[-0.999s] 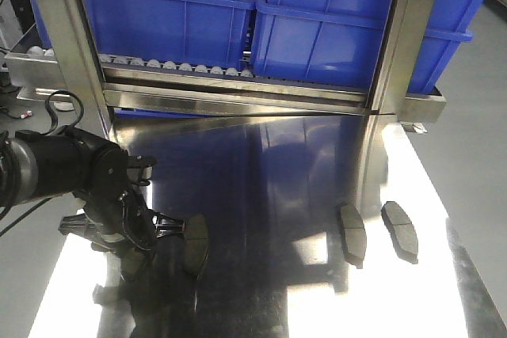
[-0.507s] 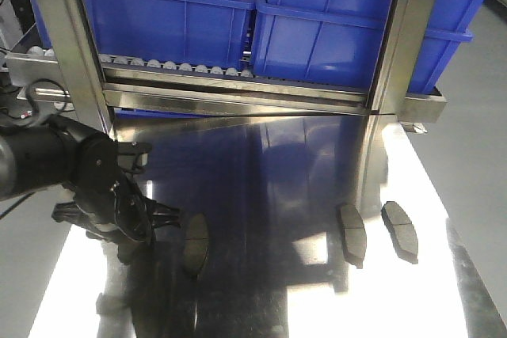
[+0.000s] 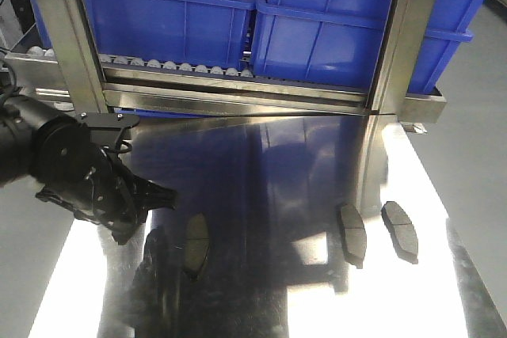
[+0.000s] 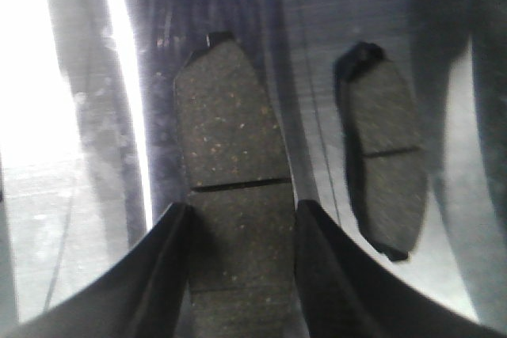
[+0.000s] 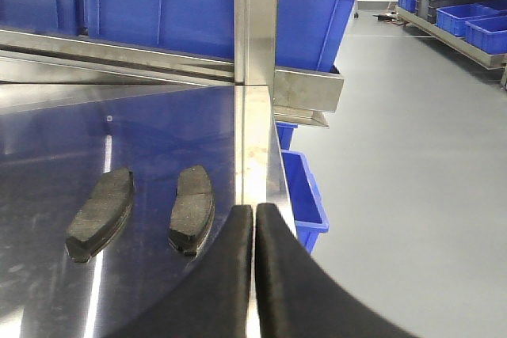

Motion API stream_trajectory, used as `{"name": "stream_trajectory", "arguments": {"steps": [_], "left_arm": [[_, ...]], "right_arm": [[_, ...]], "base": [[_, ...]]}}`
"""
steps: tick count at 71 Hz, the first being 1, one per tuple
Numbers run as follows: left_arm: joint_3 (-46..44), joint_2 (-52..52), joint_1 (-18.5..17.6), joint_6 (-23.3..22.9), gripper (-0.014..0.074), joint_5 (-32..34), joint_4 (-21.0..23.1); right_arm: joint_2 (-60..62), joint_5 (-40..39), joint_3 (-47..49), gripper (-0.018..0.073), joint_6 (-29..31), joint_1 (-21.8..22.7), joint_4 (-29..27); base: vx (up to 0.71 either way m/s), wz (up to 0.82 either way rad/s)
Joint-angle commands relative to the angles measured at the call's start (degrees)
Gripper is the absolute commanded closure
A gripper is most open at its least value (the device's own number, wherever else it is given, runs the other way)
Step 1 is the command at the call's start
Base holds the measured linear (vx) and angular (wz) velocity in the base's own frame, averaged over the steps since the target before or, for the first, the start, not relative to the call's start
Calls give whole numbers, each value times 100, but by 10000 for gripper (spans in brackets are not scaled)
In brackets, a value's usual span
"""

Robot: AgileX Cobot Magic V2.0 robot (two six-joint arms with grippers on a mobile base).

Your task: Move and align brake pads A on conveyor

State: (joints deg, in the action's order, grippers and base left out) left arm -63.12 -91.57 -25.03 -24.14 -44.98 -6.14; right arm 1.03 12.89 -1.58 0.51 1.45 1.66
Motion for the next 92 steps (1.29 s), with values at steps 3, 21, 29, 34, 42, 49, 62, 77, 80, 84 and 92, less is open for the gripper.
{"name": "stream_trajectory", "arguments": {"steps": [3,21,29,34,42,49,62,77,80,84,92], "left_arm": [[309,658,-197,-56,478,632,-35],[1292,1647,-325,-64,478,1273,-31],[1703,2131,-325,-64,478,1426,-36],[1848,2388,-325,-64,478,1487,-36],[1930,2664,-325,-59,478,1521,-36],[1930,2783,-325,-59,478,1528,-36],[1930,2788,-325,-59,478,1508,-36],[1930,2788,-325,-59,478,1509,-36],[1930,2788,-325,-59,478,1509,-36],[1930,2788,-320,-59,478,1509,-36],[1930,2788,-320,-59,478,1509,-36]], "right_arm": [[9,-418,-36,567,40,-9,19],[9,-418,-36,567,40,-9,19],[9,-418,-36,567,40,-9,19],[9,-418,-36,567,40,-9,19],[9,-418,-36,567,40,-9,19],[9,-418,-36,567,40,-9,19],[9,-418,-36,567,40,-9,19],[9,-418,-36,567,40,-9,19],[9,-418,-36,567,40,-9,19],[9,-418,-36,567,40,-9,19],[9,-418,-36,567,40,-9,19]], "base": [[0,0],[0,0],[0,0],[0,0],[0,0],[0,0],[0,0],[0,0],[0,0],[0,0],[0,0]]}}
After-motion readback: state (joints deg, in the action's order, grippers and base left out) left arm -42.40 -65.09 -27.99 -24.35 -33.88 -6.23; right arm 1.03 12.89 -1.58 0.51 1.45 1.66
